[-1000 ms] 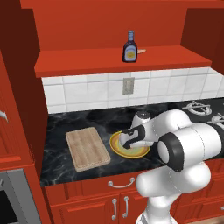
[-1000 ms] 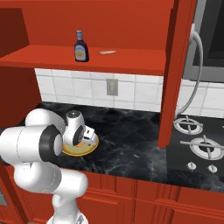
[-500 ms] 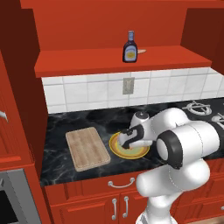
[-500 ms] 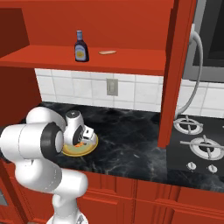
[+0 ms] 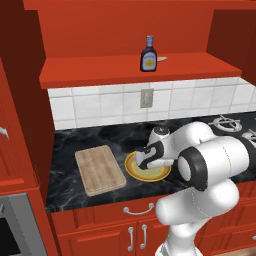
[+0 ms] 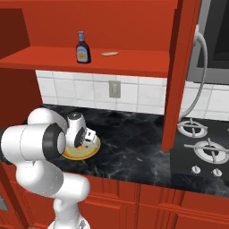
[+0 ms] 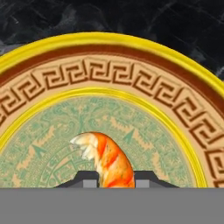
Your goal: Pick the shrimp from the plate and place it on the cutting board. Then pick the condiment bottle from the cabinet and place it next to the cutting board.
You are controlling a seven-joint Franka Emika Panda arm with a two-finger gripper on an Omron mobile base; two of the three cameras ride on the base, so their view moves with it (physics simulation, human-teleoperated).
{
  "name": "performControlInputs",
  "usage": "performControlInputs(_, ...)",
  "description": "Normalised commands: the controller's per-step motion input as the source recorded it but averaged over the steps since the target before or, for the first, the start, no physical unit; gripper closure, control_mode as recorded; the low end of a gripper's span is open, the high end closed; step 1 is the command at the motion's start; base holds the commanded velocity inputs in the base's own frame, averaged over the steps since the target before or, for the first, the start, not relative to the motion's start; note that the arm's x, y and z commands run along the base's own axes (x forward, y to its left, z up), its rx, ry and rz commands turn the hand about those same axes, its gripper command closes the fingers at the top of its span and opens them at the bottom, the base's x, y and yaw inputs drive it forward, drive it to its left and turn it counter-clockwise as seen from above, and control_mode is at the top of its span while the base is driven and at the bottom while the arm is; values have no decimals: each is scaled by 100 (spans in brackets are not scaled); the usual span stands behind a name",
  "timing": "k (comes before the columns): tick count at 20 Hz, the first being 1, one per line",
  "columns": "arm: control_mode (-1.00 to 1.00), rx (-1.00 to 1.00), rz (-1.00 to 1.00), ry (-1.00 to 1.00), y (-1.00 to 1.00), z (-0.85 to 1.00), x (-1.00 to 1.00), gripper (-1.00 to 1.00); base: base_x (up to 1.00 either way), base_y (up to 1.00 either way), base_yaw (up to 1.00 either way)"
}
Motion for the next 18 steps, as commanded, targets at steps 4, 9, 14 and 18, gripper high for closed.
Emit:
performControlInputs(4, -100, 0, 0, 0, 0, 0, 0, 100, 0, 0, 0)
performControlInputs(9, -100, 0, 0, 0, 0, 9, 0, 100, 0, 0, 0)
performControlInputs(14, -100, 0, 0, 0, 0, 29, -3, 100, 0, 0, 0)
performControlInputs(18, -100, 0, 0, 0, 2, 31, -5, 100, 0, 0, 0)
